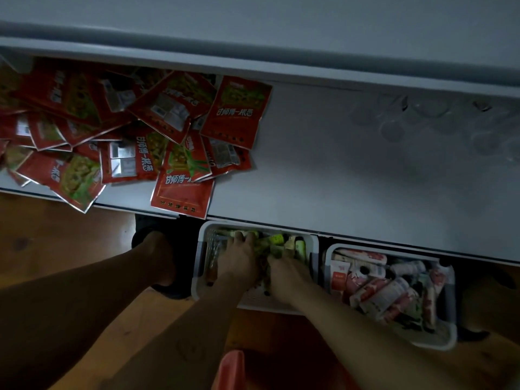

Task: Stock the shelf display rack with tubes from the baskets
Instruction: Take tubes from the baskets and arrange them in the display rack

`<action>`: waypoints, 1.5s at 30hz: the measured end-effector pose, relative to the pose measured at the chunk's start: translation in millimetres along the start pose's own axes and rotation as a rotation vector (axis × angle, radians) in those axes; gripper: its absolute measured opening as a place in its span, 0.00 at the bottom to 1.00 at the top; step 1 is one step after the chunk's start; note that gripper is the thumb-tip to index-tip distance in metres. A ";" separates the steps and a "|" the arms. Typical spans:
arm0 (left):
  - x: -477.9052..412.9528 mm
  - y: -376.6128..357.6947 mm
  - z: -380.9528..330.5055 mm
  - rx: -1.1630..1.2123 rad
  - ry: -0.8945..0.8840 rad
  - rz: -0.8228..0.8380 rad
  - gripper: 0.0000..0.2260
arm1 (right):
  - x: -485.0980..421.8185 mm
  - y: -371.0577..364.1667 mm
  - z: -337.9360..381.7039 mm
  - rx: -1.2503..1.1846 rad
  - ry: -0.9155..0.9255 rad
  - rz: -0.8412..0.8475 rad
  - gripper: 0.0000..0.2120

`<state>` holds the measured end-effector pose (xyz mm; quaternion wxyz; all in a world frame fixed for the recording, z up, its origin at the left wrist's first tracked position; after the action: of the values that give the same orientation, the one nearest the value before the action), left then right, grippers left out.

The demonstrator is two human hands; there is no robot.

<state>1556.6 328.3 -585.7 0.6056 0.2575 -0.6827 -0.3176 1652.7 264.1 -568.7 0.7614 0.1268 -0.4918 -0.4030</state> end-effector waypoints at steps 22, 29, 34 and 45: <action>18.2 16.9 28.4 0.420 0.111 0.089 0.13 | 5.0 9.8 -10.4 -0.220 0.014 -0.252 0.10; 41.5 54.7 31.7 0.456 0.067 -0.071 0.11 | 13.3 23.3 -4.2 -0.341 0.031 -0.414 0.08; 59.6 94.9 22.4 0.451 -0.063 -0.040 0.05 | 29.4 44.8 12.8 -0.329 0.112 -0.470 0.24; 152.9 253.0 -14.4 0.252 -0.397 -0.226 0.05 | 114.7 170.0 83.9 -0.427 0.339 -0.734 0.09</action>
<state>1558.7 382.4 -294.7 0.3835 0.3380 -0.7894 -0.3398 1686.4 305.8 -353.7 0.6470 0.1969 -0.1888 -0.7120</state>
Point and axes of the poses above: each hand's wrist, its own x-axis away from the middle knuckle, its own y-axis out of the back of the hand, z = x × y, the point moved 4 cm from there along -x, towards the middle knuckle, and after that the axes turned 12 degrees about y, right-handed, at the moved point
